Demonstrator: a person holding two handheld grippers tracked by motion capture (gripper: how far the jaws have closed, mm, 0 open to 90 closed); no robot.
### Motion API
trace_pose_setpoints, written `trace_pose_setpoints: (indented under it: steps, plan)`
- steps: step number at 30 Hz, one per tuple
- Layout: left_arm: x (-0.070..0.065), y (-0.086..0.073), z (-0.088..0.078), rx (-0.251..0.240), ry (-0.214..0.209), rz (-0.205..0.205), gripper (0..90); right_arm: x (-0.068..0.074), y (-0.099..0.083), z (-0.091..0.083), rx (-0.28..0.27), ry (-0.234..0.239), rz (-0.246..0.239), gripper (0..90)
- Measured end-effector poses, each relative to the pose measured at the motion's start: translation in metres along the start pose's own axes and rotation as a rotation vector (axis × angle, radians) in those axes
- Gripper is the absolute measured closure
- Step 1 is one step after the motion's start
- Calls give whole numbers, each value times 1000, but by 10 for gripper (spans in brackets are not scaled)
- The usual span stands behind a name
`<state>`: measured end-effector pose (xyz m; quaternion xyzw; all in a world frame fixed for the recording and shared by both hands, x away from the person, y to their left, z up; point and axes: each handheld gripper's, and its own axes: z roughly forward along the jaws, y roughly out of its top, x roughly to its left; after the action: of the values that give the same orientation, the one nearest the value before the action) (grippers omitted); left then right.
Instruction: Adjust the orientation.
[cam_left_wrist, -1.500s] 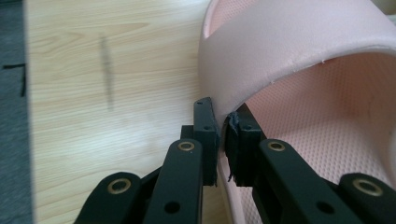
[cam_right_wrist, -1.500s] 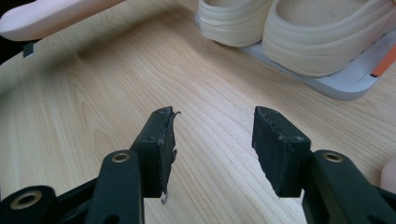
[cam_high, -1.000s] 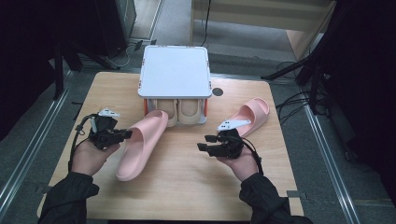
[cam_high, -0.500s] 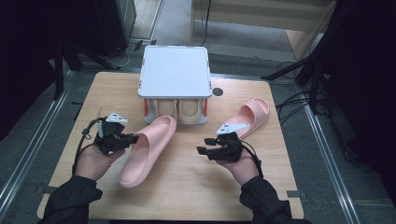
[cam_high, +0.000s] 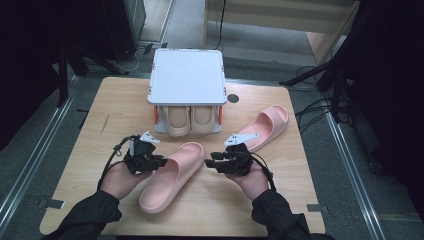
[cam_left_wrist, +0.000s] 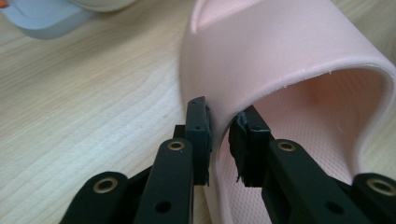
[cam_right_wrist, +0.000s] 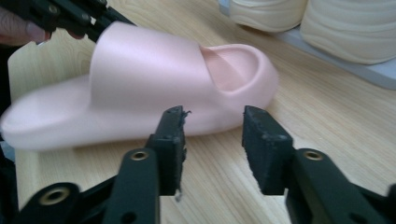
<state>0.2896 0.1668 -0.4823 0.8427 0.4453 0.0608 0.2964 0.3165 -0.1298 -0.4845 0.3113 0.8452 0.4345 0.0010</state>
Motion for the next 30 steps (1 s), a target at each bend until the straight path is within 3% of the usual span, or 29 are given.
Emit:
trace_pose_setpoints:
  steps: [3,5,8,10,14,19,22,30]
  plan:
    - [-2,-1,1,12,-47,14,732,1,0,4,10,10,12,662]
    - [-3,-1,-4,-4,-81,28,694,2,-1,7,19,11,24,691]
    - [2,-1,-14,-52,-122,23,635,3,-2,11,29,21,44,734]
    - [8,-2,-20,-56,-133,2,657,4,-3,15,35,23,49,768]
    - [20,-5,-20,-37,-91,-23,770,10,-5,23,60,33,51,815]
    - [25,-8,0,43,-56,-18,790,14,-8,33,97,38,43,831]
    - [19,-9,10,73,-64,0,791,14,-9,36,107,25,31,830]
    - [12,-10,10,64,-101,-9,801,8,-7,37,101,-7,29,820]
